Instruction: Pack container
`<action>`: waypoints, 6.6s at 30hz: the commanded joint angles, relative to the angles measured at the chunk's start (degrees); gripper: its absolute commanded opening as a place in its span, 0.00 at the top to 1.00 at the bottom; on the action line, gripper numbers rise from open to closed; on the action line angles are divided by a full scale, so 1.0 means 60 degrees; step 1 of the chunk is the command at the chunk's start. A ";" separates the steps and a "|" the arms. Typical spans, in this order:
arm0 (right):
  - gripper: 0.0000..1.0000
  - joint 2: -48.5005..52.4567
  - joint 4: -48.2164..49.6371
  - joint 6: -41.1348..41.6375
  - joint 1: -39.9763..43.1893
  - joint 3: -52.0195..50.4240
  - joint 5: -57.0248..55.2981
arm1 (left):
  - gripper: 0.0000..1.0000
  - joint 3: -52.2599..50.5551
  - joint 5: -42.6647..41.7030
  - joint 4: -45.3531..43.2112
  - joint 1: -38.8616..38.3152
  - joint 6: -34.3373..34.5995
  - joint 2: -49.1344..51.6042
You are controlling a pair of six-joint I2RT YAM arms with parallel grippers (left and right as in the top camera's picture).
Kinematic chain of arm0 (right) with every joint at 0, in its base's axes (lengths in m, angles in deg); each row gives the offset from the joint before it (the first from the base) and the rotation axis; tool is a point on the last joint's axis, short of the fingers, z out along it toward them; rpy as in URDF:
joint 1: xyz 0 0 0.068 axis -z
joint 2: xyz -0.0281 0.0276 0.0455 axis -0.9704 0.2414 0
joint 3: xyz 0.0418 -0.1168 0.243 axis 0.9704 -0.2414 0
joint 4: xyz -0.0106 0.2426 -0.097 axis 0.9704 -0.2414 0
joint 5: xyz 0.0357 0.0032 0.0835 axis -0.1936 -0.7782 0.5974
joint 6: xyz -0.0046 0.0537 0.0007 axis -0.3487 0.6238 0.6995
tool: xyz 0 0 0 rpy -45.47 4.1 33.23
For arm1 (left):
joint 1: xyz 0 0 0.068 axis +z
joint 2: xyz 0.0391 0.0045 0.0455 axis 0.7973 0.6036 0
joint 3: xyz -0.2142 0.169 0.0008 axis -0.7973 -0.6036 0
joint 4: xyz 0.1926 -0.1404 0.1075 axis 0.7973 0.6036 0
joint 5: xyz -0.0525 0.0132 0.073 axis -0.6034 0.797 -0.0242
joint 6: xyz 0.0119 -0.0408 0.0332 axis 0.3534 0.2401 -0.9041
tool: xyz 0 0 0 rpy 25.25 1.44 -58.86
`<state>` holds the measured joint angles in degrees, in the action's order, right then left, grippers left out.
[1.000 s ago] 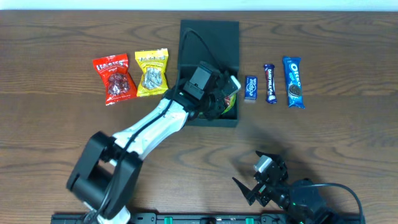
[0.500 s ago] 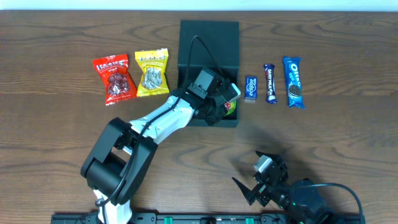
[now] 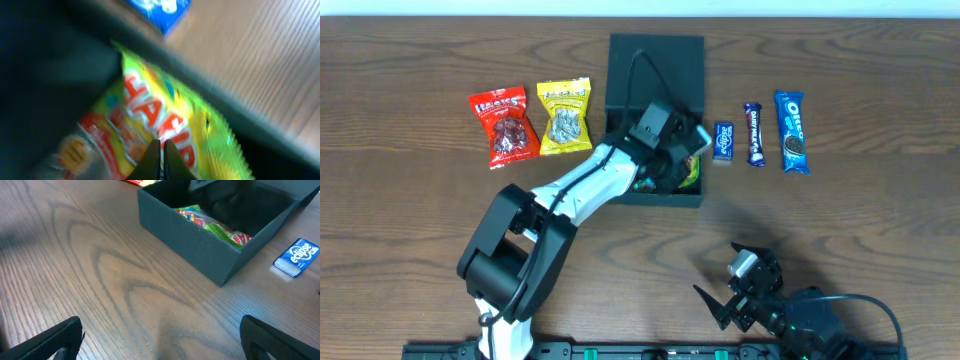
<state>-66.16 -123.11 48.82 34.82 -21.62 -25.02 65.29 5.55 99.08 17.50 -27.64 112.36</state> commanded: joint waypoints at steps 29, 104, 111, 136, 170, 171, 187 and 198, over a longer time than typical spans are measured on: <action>0.01 -0.0084 0.0000 -0.0117 -0.0091 -0.0055 -0.0066 | 0.94 0.1162 -0.1122 0.2841 -0.0175 -0.2721 0.0776; 0.01 -0.0084 0.4874 0.7723 0.0004 -0.0058 0.0896 | 0.94 0.2878 -0.1483 0.6754 0.2776 0.1351 -0.2783; 0.01 0.0204 0.4892 0.7697 0.1392 -0.0015 0.0189 | 0.94 0.2878 -0.1308 0.5905 0.2779 0.1366 -0.2776; 0.01 1.0214 0.4823 0.3024 0.7945 0.5147 0.3384 | 0.35 0.2878 0.0138 0.3694 0.2787 0.0688 -0.2776; 0.23 1.7405 0.1643 0.0506 0.7741 0.9541 -0.0994 | 0.05 0.2878 0.0135 0.3825 0.3413 0.0506 -0.2776; 0.24 1.7471 0.1643 0.0484 0.7734 0.9541 -0.0994 | 0.05 0.2878 0.0138 0.3836 0.3413 0.0506 -0.2776; 0.34 1.8068 0.1694 0.0339 0.7690 0.9541 -0.0954 | 0.05 0.2878 0.0138 0.3952 0.3410 0.0503 -0.2776; 0.48 1.8404 0.1781 0.0306 0.7606 0.9541 -0.0951 | 0.05 0.2878 0.0138 0.3978 0.3413 0.0503 -0.2776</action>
<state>43.15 -112.55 51.10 80.98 34.62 -30.33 81.73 6.16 122.95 37.52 -23.60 96.53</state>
